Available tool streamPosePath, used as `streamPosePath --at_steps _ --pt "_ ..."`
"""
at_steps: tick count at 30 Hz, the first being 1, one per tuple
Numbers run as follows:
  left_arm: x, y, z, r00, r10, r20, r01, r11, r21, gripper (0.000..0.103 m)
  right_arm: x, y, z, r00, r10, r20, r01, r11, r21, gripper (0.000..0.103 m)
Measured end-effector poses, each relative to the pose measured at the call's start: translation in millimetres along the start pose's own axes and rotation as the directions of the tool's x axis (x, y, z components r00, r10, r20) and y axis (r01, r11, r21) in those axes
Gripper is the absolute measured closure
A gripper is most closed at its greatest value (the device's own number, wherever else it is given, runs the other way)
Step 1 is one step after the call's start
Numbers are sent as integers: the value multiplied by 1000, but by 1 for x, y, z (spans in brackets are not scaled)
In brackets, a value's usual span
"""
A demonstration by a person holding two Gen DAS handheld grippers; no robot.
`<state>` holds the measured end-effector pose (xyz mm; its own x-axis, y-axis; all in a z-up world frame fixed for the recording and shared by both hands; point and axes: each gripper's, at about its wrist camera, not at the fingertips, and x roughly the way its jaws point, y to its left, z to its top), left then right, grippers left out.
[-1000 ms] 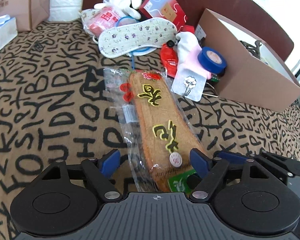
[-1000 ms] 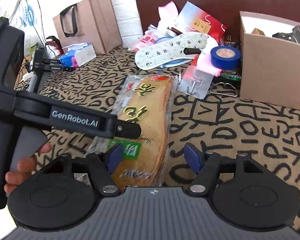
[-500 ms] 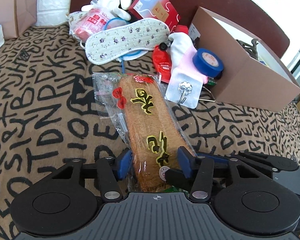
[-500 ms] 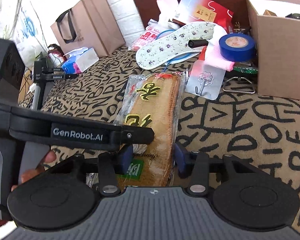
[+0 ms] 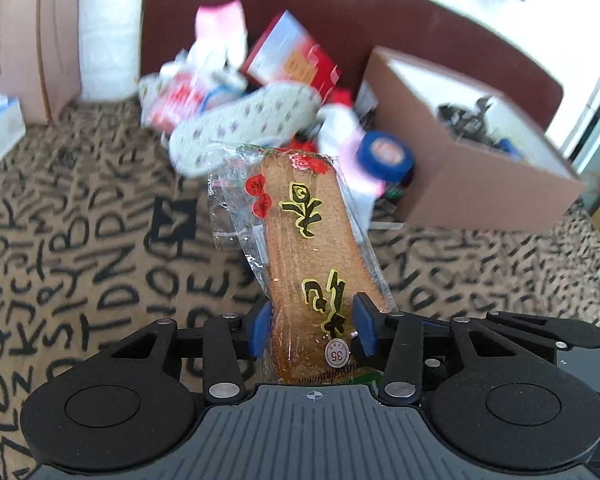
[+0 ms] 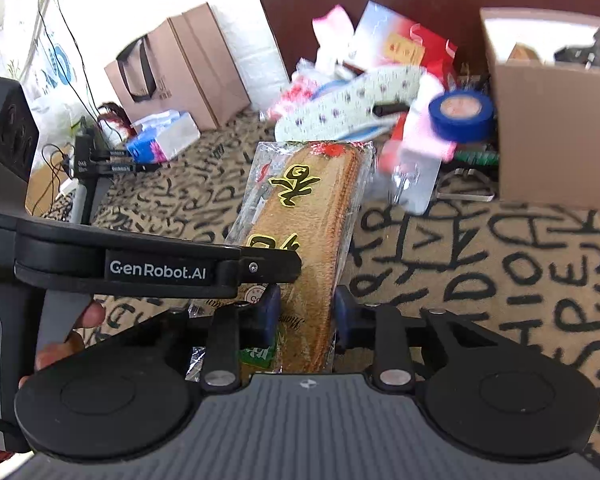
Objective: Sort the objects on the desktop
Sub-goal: 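Carry the bagged insole over the box and lower it inside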
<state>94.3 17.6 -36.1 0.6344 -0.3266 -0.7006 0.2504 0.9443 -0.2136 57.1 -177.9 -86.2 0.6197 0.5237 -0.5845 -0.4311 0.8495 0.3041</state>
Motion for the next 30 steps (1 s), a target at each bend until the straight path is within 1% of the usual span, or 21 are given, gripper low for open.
streamPosePath --at_steps 3,6,10,13,18,22,24,26,30 --pt "-16 -16 14 998 -16 60 15 1000 24 56 -20 1 9 998 -11 66 12 1000 -15 70" --pt "-27 -37 34 990 -43 132 35 998 59 55 -41 -2 21 989 -32 147 37 999 -30 70" --pt "-31 -71 65 977 -89 192 68 991 111 54 -67 -14 44 965 -70 252 84 996 -42 70" --pt "-27 -100 89 966 -130 226 94 982 161 53 -83 -30 61 942 -106 317 121 992 -27 70" --pt "-10 -151 128 945 -198 259 142 965 222 52 -106 -63 87 894 -188 408 210 978 -10 70" --pt "16 -191 157 936 -245 254 181 951 249 52 -119 -100 110 859 -245 449 266 964 16 70" --pt "26 -211 169 931 -264 252 197 945 261 50 -124 -122 118 847 -269 459 288 957 31 70" --pt "39 -227 178 927 -279 251 209 939 272 46 -130 -142 126 836 -293 464 306 951 49 70" --pt "68 -253 192 924 -294 246 223 934 280 44 -136 -179 140 824 -321 467 327 942 70 70"
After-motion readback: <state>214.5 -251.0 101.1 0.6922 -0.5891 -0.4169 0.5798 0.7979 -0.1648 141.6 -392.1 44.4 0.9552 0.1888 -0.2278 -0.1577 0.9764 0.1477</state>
